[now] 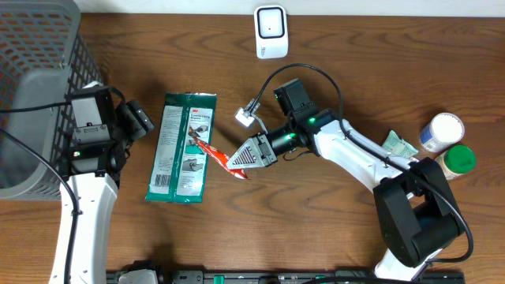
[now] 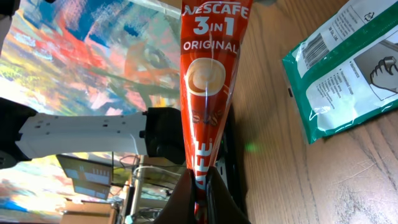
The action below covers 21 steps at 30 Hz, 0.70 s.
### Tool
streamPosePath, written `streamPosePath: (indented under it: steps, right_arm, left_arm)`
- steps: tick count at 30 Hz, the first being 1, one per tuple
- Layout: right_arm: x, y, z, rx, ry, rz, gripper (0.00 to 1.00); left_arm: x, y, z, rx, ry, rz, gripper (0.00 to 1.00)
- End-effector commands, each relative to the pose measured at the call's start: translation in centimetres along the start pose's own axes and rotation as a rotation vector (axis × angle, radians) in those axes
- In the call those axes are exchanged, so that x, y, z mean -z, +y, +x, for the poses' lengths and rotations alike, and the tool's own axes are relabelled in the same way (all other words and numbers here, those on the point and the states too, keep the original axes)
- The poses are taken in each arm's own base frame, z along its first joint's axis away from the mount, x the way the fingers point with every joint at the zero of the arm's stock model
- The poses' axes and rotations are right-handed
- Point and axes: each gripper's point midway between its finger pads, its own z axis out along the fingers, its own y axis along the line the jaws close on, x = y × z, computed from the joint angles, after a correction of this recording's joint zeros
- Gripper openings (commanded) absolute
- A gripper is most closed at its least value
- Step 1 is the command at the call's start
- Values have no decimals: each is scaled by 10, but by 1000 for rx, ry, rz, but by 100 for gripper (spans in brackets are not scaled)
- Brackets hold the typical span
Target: Scan the item barcode
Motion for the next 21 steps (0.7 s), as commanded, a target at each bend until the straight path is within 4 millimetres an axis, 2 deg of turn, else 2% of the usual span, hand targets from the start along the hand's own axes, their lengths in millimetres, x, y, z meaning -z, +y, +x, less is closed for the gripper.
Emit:
streamPosePath:
  steps: [1,15,19,21]
  right_arm:
    - [-1,-1,3,-23,6,-13,1]
    - [2,4,2,-26,4,-47,1]
    - [4,3,1,-26,-2,-45,1]
    - [6,3,0,-27,-7,-43,1]
  left_arm:
    - [8,-1,-12,12,-37,1,88]
    - [8,-1,-12,12,-37,1,88]
    - [9,-8,-27,18,-97,27,88]
    - [8,-7,-26,17,-91,24,88]
